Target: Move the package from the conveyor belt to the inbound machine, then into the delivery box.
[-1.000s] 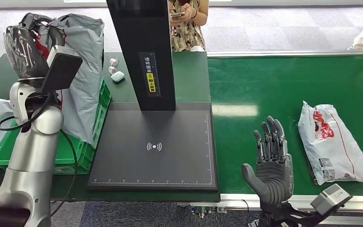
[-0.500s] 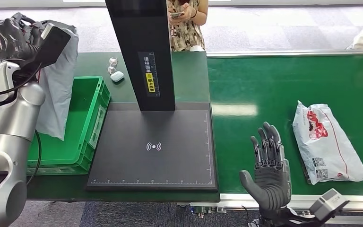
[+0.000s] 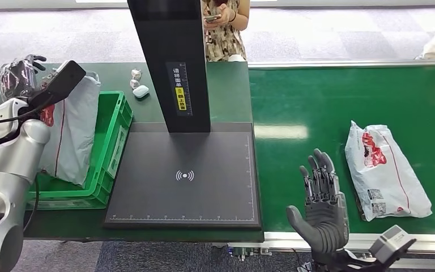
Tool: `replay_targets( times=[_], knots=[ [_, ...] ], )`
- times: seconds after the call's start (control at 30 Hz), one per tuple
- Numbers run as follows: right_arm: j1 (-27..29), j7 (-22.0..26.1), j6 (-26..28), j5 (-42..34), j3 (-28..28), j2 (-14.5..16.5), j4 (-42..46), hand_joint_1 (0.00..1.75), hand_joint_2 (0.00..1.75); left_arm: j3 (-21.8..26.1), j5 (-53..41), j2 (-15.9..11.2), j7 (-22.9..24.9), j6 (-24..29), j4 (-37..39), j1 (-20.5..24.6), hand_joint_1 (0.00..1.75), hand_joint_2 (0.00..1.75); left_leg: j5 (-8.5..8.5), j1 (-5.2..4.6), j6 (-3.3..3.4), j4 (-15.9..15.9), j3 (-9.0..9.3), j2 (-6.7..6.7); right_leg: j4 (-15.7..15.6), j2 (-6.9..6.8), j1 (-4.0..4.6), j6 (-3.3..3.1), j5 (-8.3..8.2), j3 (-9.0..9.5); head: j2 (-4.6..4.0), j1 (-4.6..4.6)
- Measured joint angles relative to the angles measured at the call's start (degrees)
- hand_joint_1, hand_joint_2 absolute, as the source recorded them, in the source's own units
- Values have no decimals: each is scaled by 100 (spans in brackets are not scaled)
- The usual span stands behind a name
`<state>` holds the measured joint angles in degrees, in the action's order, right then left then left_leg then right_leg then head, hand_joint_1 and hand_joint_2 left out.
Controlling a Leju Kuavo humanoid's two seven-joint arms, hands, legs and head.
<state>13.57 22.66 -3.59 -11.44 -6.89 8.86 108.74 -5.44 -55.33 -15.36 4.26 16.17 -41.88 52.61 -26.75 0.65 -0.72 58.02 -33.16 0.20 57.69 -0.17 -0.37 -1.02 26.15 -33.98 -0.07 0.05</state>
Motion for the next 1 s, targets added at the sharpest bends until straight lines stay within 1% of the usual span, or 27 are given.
replay_targets(
  times=[0.13, 0.23, 0.3, 0.37, 0.47, 0.57, 0.63, 0.73, 0.8, 0.87, 0.9, 0.93, 0.97, 1.0],
  knots=[
    [-25, -100, -11, 44, 64, 56, -37, 0, 175, -1, -10, 35, -1, -109, 43, -29, 0, 175, 0, 0, 0, 0, 0, 0, 0, 0, 0, 0, 0, -1, 0, 0],
    [-22, -141, -21, 138, 109, 100, -51, 0, 175, -1, 95, 107, -147, -104, -35, -127, 0, 175, 0, 0, 0, 0, 1, 0, 0, 0, 0, 0, 0, -1, 0, 0],
    [-12, -139, 3, 245, 140, 124, -55, 0, 175, -1, 228, 176, -297, -58, -256, -319, 0, 175, 0, -1, 0, 0, 1, 0, 0, 0, -1, 0, 0, -1, 0, 0],
    [7, -140, 44, 322, 174, 145, -58, 0, 175, -4, 387, 269, -400, 15, -655, -654, 0, 175, -2, -2, -1, 0, 1, 3, -1, 2, -2, 0, 0, -1, 0, 1],
    [63, -151, 138, 372, 215, 172, -75, 0, 175, -15, 672, 439, -564, 253, -1541, -1446, 0, 175, -6, -4, -1, -1, 2, 9, -4, 9, -5, 3, 3, -1, 0, 0],
    [148, -150, 247, 432, 252, 193, -78, 0, 175, -37, 1015, 661, -889, 603, -2668, -2506, 0, 175, -17, -6, 2, -1, 4, 20, -6, 22, -8, 4, 9, -3, 0, 0],
    [216, -152, 321, 498, 284, 207, -73, 0, 175, -101, 1290, 810, -1166, 703, -3444, -3155, 0, 175, -22, -6, 6, 0, 2, 22, -8, 24, -8, 4, 14, -4, 0, -1],
    [288, -176, 432, 597, 313, 216, -63, 0, 175, -299, 1788, 1015, -1544, 518, -4407, -4036, 0, 175, -33, -8, 6, -2, 6, 24, -10, 26, -11, 3, 19, -1, 0, -3],
    [360, -226, 538, 656, 308, 216, -62, 0, 175, -548, 2373, 1144, -1805, 114, -5030, -4648, 0, 175, -43, -9, 6, -2, 11, 30, -10, 33, -15, 8, 25, 1, 0, -8],
    [412, -273, 659, 685, 264, 216, -62, 0, 87, -838, 2931, 1283, -2025, -287, -5409, -5127, 0, 175, -44, -8, 9, -1, 6, 28, -11, 29, -16, 15, 30, 0, 0, -7],
    [430, -289, 703, 685, 229, 216, -62, 0, 87, -973, 3174, 1355, -2102, -450, -5552, -5324, 0, 175, -45, -8, 10, -1, 6, 26, -11, 27, -16, 16, 31, 1, 0, -7],
    [447, -302, 733, 683, 191, 215, -64, 0, 87, -1085, 3416, 1423, -2166, -593, -5675, -5500, 0, 131, -45, -8, 11, -1, 6, 26, -11, 26, -16, 16, 31, 1, 0, -7],
    [463, -316, 748, 673, 149, 213, -72, 0, 131, -1181, 3672, 1488, -2210, -736, -5778, -5653, 0, 131, -46, -8, 11, -1, 5, 26, -11, 26, -16, 15, 31, 1, 0, -8],
    [475, -325, 752, 669, 128, 212, -75, 0, 175, -1234, 3820, 1520, -2234, -820, -5833, -5727, 0, 116, -46, -8, 11, -1, 5, 26, -11, 26, -16, 15, 31, 1, 0, -8]
  ],
)
